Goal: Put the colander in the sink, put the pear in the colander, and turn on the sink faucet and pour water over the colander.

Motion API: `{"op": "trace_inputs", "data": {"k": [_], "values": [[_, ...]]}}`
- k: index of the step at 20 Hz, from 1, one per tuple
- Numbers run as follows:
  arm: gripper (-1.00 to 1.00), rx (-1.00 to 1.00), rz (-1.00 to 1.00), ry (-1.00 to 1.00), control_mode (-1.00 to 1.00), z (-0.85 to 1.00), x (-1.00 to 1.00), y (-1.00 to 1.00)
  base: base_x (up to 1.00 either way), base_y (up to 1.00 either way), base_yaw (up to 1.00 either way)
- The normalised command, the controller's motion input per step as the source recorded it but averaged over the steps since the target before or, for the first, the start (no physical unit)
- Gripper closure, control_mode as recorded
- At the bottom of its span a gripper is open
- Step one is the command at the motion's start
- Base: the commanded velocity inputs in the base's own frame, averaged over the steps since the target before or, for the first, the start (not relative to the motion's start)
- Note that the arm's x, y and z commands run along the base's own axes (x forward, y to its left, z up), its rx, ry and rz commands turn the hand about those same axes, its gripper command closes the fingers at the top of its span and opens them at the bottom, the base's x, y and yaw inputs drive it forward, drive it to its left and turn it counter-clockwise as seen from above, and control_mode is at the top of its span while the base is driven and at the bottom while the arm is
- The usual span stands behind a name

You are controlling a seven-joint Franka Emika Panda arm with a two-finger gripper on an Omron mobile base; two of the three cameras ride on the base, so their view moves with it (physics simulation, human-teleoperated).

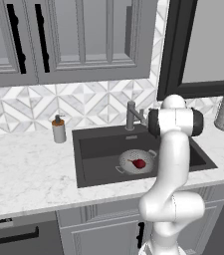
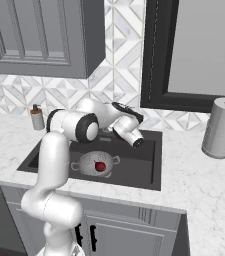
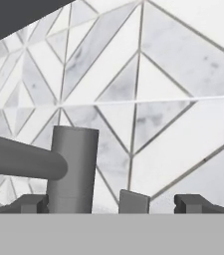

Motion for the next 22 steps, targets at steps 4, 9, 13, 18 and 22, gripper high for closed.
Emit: {"op": "trace_inputs", "data": {"k": [4,9,13,18,22], "values": [[-1.0,0.0,-0.01,0.02,-1.0,-0.14,0.22,0.0,0.0,0.0,0.0],[-1.0,0.0,0.0,0.04,-1.0,-0.17,0.22,0.01,0.0,0.0,0.0],[-1.0,0.0,0.0,0.04,-1.0,-0.12,0.25,0.0,0.0,0.0,0.0],[-1.0,0.0,0.0,0.05,-1.0,-0.12,0.22,0.0,0.0,0.0,0.0],[-1.0,0.0,0.0,0.04,-1.0,-0.12,0.21,0.0,0.0,0.0,0.0]]}}
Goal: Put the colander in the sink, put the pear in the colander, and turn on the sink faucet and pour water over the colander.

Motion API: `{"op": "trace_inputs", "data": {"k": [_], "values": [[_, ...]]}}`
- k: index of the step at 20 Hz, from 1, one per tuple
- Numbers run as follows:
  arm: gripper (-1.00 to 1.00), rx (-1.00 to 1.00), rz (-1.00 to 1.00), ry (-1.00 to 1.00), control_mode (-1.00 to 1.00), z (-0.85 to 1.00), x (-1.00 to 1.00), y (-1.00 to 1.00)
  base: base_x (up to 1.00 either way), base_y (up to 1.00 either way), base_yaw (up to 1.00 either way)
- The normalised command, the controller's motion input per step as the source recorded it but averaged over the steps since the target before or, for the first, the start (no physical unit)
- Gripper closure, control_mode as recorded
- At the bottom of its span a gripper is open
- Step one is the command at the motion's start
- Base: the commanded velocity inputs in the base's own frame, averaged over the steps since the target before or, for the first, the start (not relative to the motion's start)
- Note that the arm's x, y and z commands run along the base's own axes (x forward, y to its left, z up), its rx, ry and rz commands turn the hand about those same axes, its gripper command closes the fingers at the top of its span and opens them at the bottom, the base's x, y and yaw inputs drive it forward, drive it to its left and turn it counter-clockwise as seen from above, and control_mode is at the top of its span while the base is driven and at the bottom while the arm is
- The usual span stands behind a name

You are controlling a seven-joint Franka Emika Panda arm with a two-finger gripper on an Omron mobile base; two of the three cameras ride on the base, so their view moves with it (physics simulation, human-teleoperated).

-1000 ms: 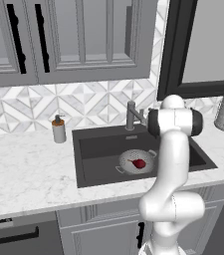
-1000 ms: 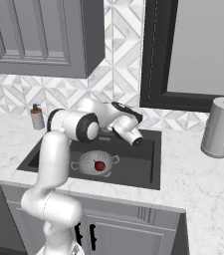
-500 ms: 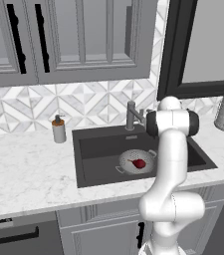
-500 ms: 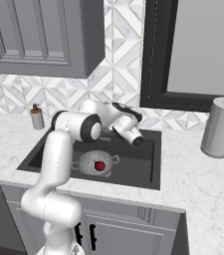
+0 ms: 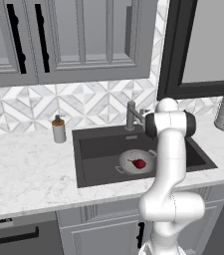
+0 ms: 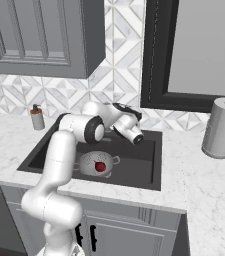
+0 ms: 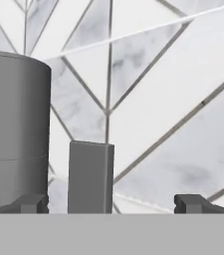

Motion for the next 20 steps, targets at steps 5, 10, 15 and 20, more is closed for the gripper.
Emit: {"op": "trace_inputs", "data": {"k": [5,10,15,20], "values": [[-1.0,0.0,0.0,0.01,-1.0,-0.01,0.24,0.0,0.0,0.0,0.0],[-1.0,0.0,-0.01,0.0,-1.0,0.0,0.17,0.0,0.0,0.0,0.0],[-1.0,0.0,-0.03,0.0,-1.0,0.0,0.17,0.01,0.0,0.0,0.0],[1.0,0.0,-0.05,0.0,-1.0,0.0,0.24,0.06,0.0,0.0,0.0]]}}
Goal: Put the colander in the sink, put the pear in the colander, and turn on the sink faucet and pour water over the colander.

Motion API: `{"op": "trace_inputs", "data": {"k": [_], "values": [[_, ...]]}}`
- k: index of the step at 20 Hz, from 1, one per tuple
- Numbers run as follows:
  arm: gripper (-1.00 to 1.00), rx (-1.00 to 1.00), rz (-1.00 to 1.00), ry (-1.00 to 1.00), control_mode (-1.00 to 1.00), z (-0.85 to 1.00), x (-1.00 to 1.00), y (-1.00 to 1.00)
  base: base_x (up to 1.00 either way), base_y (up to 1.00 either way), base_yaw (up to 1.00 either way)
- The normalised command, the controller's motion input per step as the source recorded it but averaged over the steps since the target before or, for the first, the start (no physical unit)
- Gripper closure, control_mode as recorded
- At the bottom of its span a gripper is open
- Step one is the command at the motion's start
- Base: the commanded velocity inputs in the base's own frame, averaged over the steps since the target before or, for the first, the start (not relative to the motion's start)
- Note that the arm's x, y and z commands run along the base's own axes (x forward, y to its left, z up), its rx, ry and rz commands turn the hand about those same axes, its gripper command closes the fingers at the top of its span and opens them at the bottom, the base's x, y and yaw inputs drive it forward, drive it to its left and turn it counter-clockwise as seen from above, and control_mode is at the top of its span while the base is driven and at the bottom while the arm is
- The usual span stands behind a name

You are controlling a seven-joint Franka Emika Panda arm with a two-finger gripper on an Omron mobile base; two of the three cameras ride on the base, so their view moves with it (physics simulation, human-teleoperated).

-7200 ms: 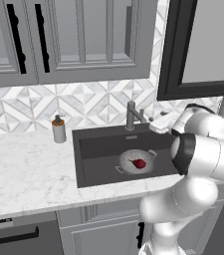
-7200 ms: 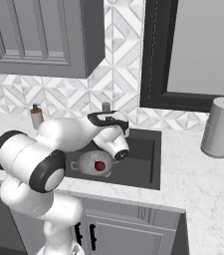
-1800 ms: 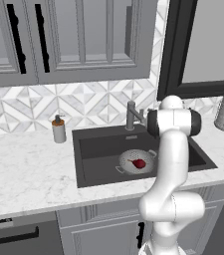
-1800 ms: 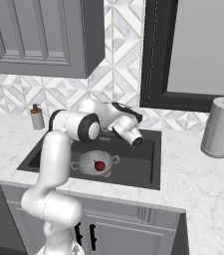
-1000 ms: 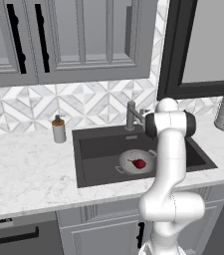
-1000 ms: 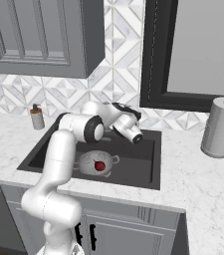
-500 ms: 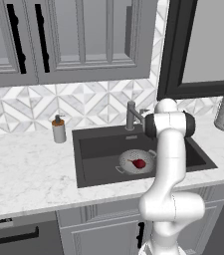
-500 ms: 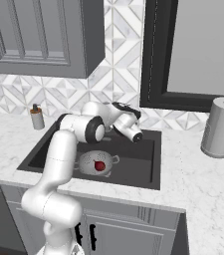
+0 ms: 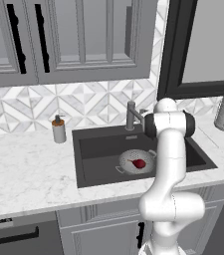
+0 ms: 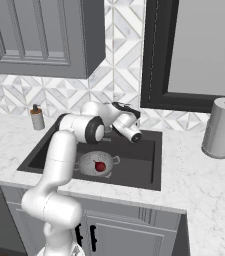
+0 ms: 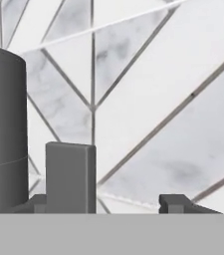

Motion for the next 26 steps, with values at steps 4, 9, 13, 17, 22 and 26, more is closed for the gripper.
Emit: {"op": "trace_inputs", "data": {"k": [4,9,13,17,22,26], "values": [[1.0,0.0,-0.01,0.0,-1.0,-0.02,0.19,-0.02,0.0,0.0,0.0],[1.0,0.0,0.0,0.0,-1.0,-0.04,0.12,-0.19,0.0,0.0,0.0],[1.0,0.0,0.0,0.0,-1.0,-0.11,0.17,-0.3,0.0,0.0,0.0],[1.0,0.0,-0.03,0.0,-1.0,-0.19,0.23,-0.44,0.0,0.0,0.0],[1.0,0.0,-0.07,0.0,-1.0,-0.25,0.27,-0.48,0.0,0.0,0.0],[1.0,0.0,-0.06,0.0,-1.0,-0.32,0.24,-0.54,0.0,0.0,0.0]]}}
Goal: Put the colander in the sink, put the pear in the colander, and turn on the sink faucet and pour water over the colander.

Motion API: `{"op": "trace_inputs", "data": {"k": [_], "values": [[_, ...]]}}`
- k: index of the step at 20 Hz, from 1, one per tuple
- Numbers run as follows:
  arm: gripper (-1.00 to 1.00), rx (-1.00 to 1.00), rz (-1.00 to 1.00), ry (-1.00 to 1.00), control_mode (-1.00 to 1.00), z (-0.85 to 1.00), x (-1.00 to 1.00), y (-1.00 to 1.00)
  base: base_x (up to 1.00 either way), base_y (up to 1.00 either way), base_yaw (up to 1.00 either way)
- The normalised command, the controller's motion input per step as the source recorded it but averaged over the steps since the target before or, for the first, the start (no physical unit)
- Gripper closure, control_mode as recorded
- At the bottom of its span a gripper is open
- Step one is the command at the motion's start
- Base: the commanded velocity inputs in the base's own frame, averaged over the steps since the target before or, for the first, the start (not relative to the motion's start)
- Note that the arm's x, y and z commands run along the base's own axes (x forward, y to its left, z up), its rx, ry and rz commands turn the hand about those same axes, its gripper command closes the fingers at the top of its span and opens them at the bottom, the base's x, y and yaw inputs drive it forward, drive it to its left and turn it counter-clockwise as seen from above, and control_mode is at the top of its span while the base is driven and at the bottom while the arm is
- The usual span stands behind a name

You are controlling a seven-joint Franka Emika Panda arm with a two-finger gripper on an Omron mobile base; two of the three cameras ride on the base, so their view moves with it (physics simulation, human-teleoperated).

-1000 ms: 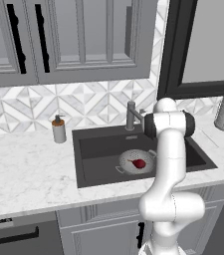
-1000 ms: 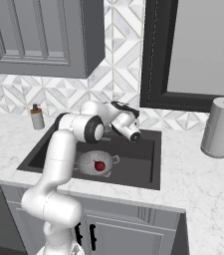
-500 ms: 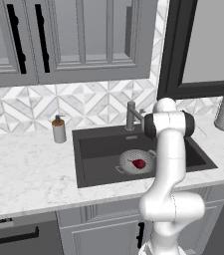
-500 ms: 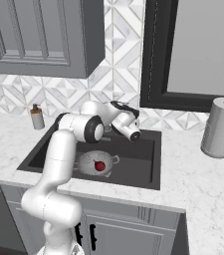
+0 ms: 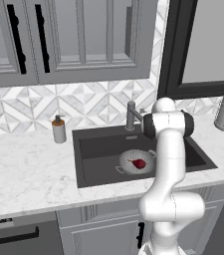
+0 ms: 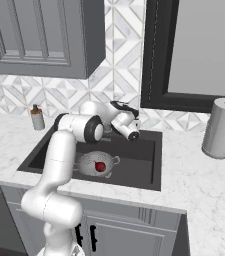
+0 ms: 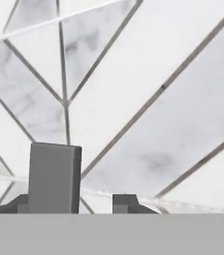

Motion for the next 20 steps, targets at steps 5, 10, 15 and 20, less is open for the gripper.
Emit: {"op": "trace_inputs", "data": {"k": [5,10,15,20], "values": [[1.0,0.0,-0.04,0.01,-1.0,-0.37,0.23,-0.61,0.0,0.0,0.0],[1.0,0.0,-0.01,0.01,-1.0,-0.38,0.2,-0.71,0.0,0.0,0.0],[1.0,0.0,0.0,0.01,-1.0,-0.43,0.14,-0.78,0.0,0.0,0.0],[1.0,0.0,0.0,0.01,-1.0,-0.5,0.09,-0.82,0.0,0.0,0.0]]}}
